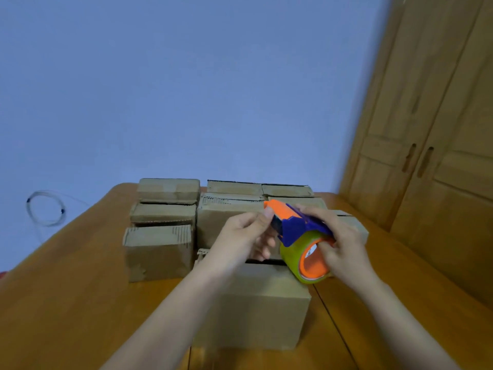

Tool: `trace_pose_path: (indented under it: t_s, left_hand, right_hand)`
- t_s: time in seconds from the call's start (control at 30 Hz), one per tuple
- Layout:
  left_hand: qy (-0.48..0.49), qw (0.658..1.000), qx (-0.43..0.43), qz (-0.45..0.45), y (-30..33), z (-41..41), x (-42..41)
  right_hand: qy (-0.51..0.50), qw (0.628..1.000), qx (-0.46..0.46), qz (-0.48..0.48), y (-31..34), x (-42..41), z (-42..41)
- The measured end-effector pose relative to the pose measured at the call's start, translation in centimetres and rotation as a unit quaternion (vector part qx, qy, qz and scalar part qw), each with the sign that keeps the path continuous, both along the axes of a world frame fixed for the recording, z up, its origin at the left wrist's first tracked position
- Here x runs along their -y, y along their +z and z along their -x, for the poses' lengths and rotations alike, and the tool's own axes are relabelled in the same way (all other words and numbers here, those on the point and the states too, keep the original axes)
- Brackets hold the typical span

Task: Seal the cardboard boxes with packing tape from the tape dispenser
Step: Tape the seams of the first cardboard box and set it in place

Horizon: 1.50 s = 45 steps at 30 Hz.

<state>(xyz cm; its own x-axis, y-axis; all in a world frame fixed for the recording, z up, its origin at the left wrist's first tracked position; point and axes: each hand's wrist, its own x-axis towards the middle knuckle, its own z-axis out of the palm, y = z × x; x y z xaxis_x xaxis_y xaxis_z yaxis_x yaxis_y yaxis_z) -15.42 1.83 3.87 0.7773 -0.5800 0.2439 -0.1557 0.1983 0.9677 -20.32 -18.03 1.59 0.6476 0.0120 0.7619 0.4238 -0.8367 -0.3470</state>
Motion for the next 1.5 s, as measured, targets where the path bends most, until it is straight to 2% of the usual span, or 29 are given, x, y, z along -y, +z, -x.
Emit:
trace_pose_path:
  t_s: [0.2,0.43,0.63,0.77,0.87,1.03,1.1,1.3,1.4,1.5]
  left_hand:
    - [-0.029,0.997,-0.047,0.045,-0.6,-0.2,-0.6]
    - [-0.099,0.990,-0.097,-0.014,0.2,-0.8,-2.2]
    - [-0.041,0.993,-0.093,-0.059,0.5,-1.5,-2.4]
    - [-0.050,0.990,-0.100,-0.090,1.2,-2.2,-3.5]
    - [-0.045,0.989,-0.115,-0.080,1.5,-2.0,-3.6]
    - [0.054,0.982,-0.176,-0.041,0.5,-2.2,-3.4]
    - [0.042,0.978,-0.202,-0.027,0.2,-2.2,-3.6]
    - [-0.067,0.987,-0.138,-0.049,-0.1,-0.8,-2.2]
    - [-0.068,0.995,-0.074,-0.024,-0.2,-0.6,-1.6]
    - [-0.064,0.997,-0.048,0.005,-0.3,-0.5,-1.6]
  right_hand:
    - [-0.004,1.000,0.009,0.000,0.3,0.0,-0.1]
    - [-0.025,0.999,0.008,0.037,1.2,0.1,-0.1]
    - [-0.027,0.995,0.051,0.083,1.8,0.1,-0.5]
    - [-0.027,0.988,0.064,0.141,2.4,0.1,-0.5]
    - [-0.030,0.986,0.060,0.153,2.9,-0.4,-0.6]
    - [-0.028,0.988,0.058,0.140,3.1,-0.8,-0.6]
    - [-0.025,0.989,0.059,0.132,3.0,-0.7,-0.5]
    - [-0.029,0.991,0.053,0.116,2.7,-0.3,-0.3]
    - [-0.029,0.990,0.057,0.124,2.5,-0.3,-0.3]
    - [-0.024,0.988,0.057,0.139,2.2,-0.1,-0.2]
